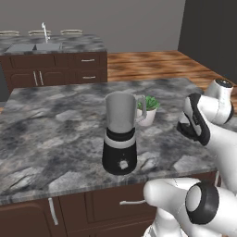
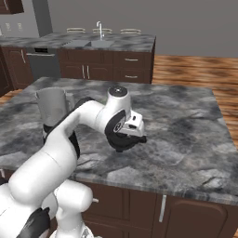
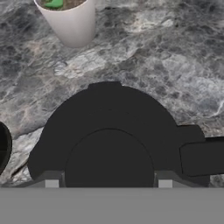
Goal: Open the blender lid, put the tangerine in the blender, close the lid, and start the blender.
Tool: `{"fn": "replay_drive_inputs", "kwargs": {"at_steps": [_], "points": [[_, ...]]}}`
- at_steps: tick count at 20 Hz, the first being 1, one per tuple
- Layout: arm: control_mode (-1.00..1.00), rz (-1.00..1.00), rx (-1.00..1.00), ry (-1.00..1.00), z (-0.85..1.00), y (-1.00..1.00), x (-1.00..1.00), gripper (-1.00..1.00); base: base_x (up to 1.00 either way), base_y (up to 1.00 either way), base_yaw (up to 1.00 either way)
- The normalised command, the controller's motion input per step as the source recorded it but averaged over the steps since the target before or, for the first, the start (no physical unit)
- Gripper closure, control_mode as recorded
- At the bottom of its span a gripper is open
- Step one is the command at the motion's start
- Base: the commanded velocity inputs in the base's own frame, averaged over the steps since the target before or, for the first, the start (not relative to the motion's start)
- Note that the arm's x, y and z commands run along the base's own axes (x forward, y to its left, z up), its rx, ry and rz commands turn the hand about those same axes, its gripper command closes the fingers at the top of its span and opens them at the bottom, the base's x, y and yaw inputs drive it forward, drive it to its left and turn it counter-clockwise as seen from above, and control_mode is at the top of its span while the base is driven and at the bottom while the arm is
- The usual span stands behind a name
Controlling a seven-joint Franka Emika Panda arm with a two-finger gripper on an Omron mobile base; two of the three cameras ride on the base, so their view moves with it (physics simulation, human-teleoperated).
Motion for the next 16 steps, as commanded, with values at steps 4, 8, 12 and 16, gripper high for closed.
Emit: {"fn": "replay_drive_inputs", "kwargs": {"at_steps": [4, 8, 12, 16], "points": [[-1.0, 0.0, 0.0, 0.01, 0.06, 0.05, 0.01, 1.0, 0.0, 0.0, 0.0], [-1.0, 0.0, 0.0, 0.01, 0.85, 0.38, -0.21, 1.0, 0.0, 0.0, 0.0], [-1.0, 0.03, -0.02, 0.0, 1.0, 0.6, -0.31, 1.0, 0.0, 0.0, 0.0], [-1.0, 0.05, -0.04, 0.0, 0.99, 0.72, -0.3, 1.0, 0.0, 0.0, 0.0]]}}
